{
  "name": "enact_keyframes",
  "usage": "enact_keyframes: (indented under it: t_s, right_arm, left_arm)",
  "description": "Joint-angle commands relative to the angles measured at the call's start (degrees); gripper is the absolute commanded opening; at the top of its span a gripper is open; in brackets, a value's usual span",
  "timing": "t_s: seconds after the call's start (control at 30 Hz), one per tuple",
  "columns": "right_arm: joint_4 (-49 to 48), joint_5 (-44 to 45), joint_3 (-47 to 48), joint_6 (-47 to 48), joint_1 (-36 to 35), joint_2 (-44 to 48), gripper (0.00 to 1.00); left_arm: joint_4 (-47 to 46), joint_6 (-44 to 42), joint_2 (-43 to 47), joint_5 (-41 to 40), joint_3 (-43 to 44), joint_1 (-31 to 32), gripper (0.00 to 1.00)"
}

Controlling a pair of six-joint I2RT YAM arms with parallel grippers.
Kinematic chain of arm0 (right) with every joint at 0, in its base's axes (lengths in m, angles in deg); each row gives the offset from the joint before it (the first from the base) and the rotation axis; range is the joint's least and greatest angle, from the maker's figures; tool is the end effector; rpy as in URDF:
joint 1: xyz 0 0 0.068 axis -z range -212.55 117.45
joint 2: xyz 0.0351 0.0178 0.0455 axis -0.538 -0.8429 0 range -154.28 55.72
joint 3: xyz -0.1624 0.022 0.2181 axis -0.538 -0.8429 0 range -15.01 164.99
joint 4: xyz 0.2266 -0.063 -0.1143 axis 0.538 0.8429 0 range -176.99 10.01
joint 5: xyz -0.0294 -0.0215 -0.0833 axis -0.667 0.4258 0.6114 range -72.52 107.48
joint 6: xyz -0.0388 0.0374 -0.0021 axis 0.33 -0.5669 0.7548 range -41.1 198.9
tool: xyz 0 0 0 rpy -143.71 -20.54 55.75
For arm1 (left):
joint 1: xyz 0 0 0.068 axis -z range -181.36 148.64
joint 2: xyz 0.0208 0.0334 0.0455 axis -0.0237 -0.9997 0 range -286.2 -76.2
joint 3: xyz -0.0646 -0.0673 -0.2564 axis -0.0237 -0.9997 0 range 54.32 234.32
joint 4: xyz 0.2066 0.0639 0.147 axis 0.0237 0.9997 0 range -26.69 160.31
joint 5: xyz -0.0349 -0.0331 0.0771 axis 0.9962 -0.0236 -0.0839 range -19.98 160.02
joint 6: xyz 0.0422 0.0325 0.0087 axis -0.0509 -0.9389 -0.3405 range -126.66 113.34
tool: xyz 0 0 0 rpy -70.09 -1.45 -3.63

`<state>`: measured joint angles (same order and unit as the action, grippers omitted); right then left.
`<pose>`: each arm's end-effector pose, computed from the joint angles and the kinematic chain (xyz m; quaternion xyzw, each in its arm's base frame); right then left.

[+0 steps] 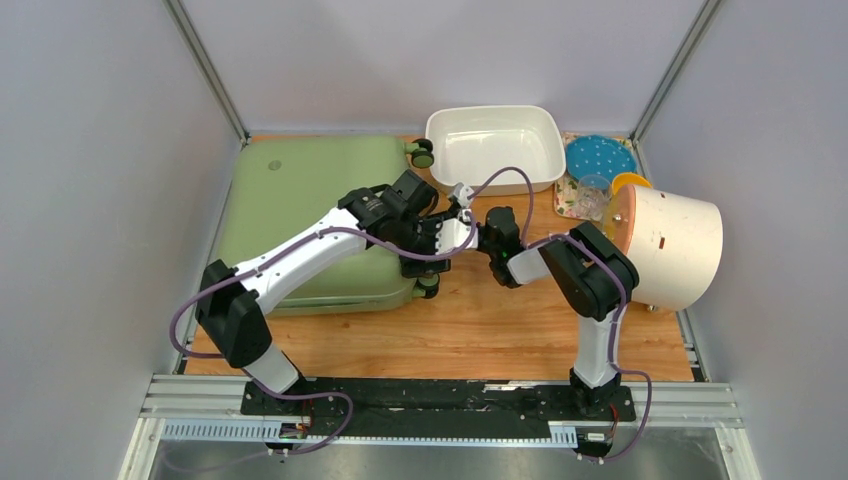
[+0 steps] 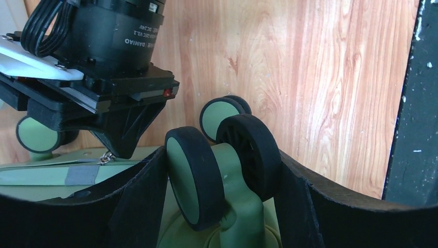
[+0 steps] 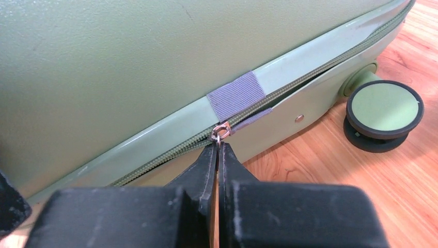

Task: Open, take out, and arrange the luggage

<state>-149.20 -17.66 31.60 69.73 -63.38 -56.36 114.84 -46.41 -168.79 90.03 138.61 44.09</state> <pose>0.3146 0.2115 0.1543 -0.3338 0.6417 0.4301 0.5402 0.2277 -0.2487 0.3083 0.6769 0.6694 -0.1803 0.2476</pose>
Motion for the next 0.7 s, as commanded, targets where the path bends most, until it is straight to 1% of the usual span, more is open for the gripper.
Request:
enact_keyframes:
  t_s: [0.0, 0.07, 0.1, 0.13, 0.2, 0.23, 0.3, 0.4, 0.47, 0.53, 0.6, 0.67]
  right_arm:
    - [-5.29, -2.48, -2.22, 1.87, 0.51, 5.37, 0.00]
    - [-4.23, -2.04, -3.63, 2.58, 0.51, 7.03, 0.00]
    - [-4.06, -1.78, -4.33, 2.66, 0.51, 7.39, 0.00]
    - [-3.97, -1.34, -5.64, 3.19, 0.42, 7.83, 0.00]
    - [-3.97, -0.64, -7.14, 4.77, 0.33, 8.97, 0.00]
    - [-3.88, 0.32, -7.76, 5.47, 0.33, 9.15, 0.00]
    - [-3.70, 1.82, -9.43, 8.02, 0.33, 10.03, 0.00]
    - [-4.75, 5.86, -10.84, 8.99, 0.51, 10.64, 0.00]
    - [-5.72, 9.63, -11.01, 11.97, 0.24, 10.30, 0.00]
    - [-7.47, 14.36, -10.66, 16.10, 0.24, 9.25, 0.00]
    - [-8.27, 15.97, -9.27, 20.04, 0.86, 8.54, 0.00]
    - [-9.85, 16.59, -8.12, 21.99, 1.99, 6.87, 0.00]
  left_arm:
    - [8.84, -7.26, 6.61, 3.80, -5.26, 0.08, 0.00]
    - [10.52, -9.90, 10.05, 4.68, -10.71, -0.01, 0.00]
    - [10.87, -10.69, 13.72, 5.38, -12.47, -0.01, 0.00]
    - [12.18, -12.88, 15.41, 5.91, -15.62, -0.01, 0.00]
    - [13.59, -15.00, 19.80, 6.97, -18.27, 0.08, 0.00]
    - [15.86, -17.36, 20.95, 7.49, -20.03, -0.01, 0.00]
    - [17.72, -18.35, 23.06, 8.37, -21.09, -0.01, 0.00]
    - [20.63, -18.44, 23.86, 8.82, -21.71, 0.08, 0.00]
    - [21.94, -18.52, 24.13, 9.26, -21.80, 0.08, 0.00]
    - [22.21, -18.17, 24.66, 9.52, -22.06, 0.07, 0.00]
    - [22.13, -18.17, 25.18, 9.61, -22.50, 0.08, 0.00]
    - [22.21, -18.00, 25.27, 9.52, -22.59, 0.08, 0.00]
